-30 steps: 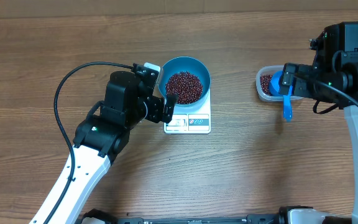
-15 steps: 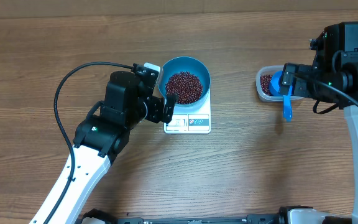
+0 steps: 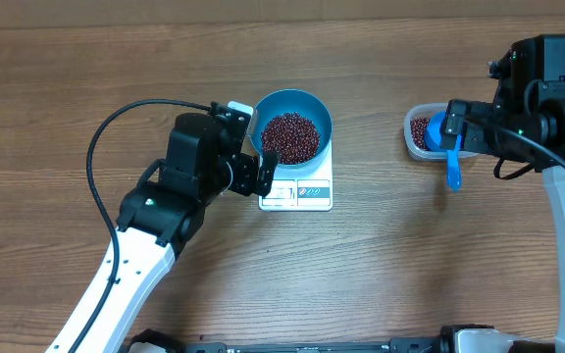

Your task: Scoop item into bowl and weigh 150g on scale

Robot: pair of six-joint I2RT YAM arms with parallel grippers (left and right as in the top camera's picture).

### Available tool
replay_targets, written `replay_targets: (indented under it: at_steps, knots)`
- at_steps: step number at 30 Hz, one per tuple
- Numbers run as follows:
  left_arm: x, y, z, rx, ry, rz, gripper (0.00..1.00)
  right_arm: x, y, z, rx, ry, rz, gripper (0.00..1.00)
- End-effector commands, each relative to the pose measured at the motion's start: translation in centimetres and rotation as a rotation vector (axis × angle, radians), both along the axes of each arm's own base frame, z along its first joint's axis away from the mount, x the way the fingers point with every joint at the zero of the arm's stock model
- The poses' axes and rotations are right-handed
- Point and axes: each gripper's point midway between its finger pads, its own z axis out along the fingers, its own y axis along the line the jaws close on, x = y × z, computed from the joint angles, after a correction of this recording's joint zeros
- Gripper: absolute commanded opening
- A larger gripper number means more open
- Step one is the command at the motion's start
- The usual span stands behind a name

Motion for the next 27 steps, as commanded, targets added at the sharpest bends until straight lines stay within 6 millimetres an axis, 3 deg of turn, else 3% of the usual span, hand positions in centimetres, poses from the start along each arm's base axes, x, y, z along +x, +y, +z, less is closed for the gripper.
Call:
replay_targets:
  at_steps: [1, 6, 14, 19, 27]
  knots:
    - [0.6, -0.9, -0.9, 0.006, 0.023, -0.045, 1.0, 0.0, -0.2, 1.4, -0.014, -0.045, 0.007, 1.0]
    - [1.4, -2.9, -3.8, -0.031, 0.101, -0.111, 1.0, 0.0, -0.2, 1.4, -0.014, -0.045, 0.007, 1.0]
    - [3.6, -5.4, -6.3, -0.094, 0.101, -0.179, 0.99, 0.0, -0.2, 1.4, -0.014, -0.045, 0.007, 1.0]
    - [3.4, -5.2, -7.9, -0.08, 0.152, -0.169, 1.0, 0.0, -0.2, 1.4, -0.014, -0.045, 0.007, 1.0]
    - [3.2, -3.3, -9.4, 0.01, 0.195, -0.091, 1.0, 0.0, -0.2, 1.4, -0.014, -0.045, 0.007, 1.0]
